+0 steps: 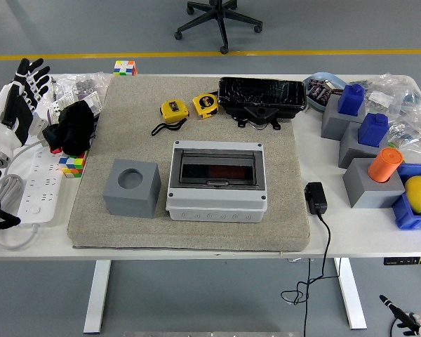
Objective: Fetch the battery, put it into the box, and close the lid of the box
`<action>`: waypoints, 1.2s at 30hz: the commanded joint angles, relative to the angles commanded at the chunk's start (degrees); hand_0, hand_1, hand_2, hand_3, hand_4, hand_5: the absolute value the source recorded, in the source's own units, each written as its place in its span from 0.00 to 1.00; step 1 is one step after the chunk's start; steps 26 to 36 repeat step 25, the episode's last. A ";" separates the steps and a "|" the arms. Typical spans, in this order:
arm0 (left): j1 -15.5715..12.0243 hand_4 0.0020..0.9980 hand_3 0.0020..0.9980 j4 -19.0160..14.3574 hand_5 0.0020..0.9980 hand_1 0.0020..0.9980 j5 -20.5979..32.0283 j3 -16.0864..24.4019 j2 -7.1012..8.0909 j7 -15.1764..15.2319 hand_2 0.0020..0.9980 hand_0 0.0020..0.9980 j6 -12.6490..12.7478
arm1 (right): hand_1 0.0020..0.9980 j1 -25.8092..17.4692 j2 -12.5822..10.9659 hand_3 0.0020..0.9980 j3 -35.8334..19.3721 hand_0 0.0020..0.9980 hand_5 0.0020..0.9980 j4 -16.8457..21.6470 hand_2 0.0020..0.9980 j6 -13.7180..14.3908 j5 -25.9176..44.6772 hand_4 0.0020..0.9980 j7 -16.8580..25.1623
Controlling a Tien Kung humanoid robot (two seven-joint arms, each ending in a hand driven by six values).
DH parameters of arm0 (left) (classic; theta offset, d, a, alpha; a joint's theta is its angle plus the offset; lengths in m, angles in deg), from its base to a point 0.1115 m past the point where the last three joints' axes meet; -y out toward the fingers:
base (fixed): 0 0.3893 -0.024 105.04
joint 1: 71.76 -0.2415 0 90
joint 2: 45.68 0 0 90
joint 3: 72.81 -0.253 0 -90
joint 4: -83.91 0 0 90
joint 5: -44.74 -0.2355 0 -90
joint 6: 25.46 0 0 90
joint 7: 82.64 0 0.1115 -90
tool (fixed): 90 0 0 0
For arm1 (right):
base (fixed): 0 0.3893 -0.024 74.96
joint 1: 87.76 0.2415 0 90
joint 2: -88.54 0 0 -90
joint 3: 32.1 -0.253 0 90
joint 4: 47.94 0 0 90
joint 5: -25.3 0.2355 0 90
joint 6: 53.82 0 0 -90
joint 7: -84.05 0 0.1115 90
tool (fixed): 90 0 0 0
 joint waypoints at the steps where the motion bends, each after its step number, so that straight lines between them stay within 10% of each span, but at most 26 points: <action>1: -0.04 1.00 0.91 0.16 1.00 0.95 0.39 -0.12 -0.01 0.02 0.91 0.91 -0.64 | 0.82 -0.01 0.01 0.84 0.00 0.88 1.00 0.00 0.79 0.00 -0.01 1.00 0.00; 3: -0.10 1.00 0.91 0.46 1.00 0.95 1.37 -0.79 -0.06 -0.03 0.91 0.91 -1.42 | 0.82 -0.07 0.05 0.84 -0.12 0.88 1.00 0.00 0.79 -0.01 -0.13 1.00 -0.03; 4: -0.08 1.00 1.00 0.57 0.23 0.86 1.36 -0.93 -0.09 0.02 0.89 0.81 -1.21 | 0.82 -0.08 0.06 0.84 -0.15 0.88 1.00 0.00 0.79 -0.02 -0.15 1.00 -0.04; 9: 0.25 1.00 1.00 2.42 0.23 0.86 7.16 -2.88 -0.39 2.83 0.89 0.81 3.08 | 0.82 -0.01 0.07 0.84 0.09 0.88 1.00 0.00 0.79 -0.02 0.03 1.00 -0.04; 10: 0.38 1.00 0.74 3.12 1.00 1.00 9.77 -3.47 -0.56 1.98 0.88 1.00 1.43 | 0.82 -0.02 0.03 0.84 0.23 0.88 1.00 0.00 0.79 -0.01 0.13 1.00 -0.04; 15: 0.48 1.00 0.74 4.12 1.00 1.00 21.20 -4.76 -0.31 0.83 0.88 1.00 -3.18 | 0.82 -0.03 -0.09 0.84 0.43 0.88 1.00 0.00 0.79 0.01 0.28 1.00 -0.10; 16: 0.48 1.00 1.00 4.21 1.00 1.00 23.44 -4.82 -0.37 1.04 1.00 1.00 -3.60 | 0.82 -0.04 -0.09 0.84 0.55 0.88 1.00 0.00 0.79 0.02 0.38 1.00 -0.09; 20: 0.41 1.00 1.00 4.43 1.00 1.00 30.45 -4.88 -0.40 0.24 1.00 1.00 -4.76 | 0.82 -0.13 -0.01 0.84 0.95 0.88 1.00 0.00 0.79 0.01 0.69 1.00 -0.08; 21: 0.35 1.00 1.00 4.41 1.00 1.00 30.88 -4.98 -0.29 0.09 1.00 1.00 -4.70 | 0.82 -0.16 0.01 0.84 0.93 0.88 1.00 0.00 0.79 0.01 0.67 1.00 -0.09; 22: 0.33 1.00 1.00 4.40 1.00 0.84 30.84 -5.00 -0.24 0.15 1.00 0.80 -4.37 | 0.82 -0.19 0.02 0.84 0.88 0.88 1.00 0.00 0.79 -0.01 0.57 1.00 -0.11; 36: 0.34 1.00 1.00 4.37 1.00 0.84 30.69 -4.89 -0.30 0.55 1.00 0.80 -2.89 | 0.82 -0.30 0.05 0.84 0.57 0.88 1.00 0.00 0.79 -0.05 0.24 1.00 -0.18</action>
